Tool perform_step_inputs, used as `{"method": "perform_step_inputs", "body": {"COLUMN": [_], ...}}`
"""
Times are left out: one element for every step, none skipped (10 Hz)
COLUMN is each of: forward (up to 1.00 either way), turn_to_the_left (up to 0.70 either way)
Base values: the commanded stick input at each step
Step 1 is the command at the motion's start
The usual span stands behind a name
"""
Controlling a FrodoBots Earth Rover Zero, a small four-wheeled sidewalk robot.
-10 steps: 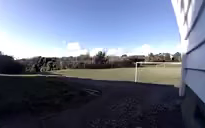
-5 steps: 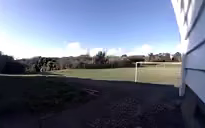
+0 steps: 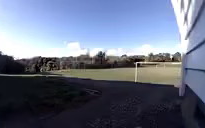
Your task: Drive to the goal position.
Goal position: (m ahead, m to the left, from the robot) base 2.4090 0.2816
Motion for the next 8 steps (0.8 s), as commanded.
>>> {"method": "perform_step_inputs", "body": {"forward": [0.04, 0.04, 0.04, 0.04, 0.04, 0.04, 0.04, 0.04], "turn_to_the_left": [0.0, 0.0, 0.0, 0.0, 0.0, 0.0, 0.0, 0.0]}}
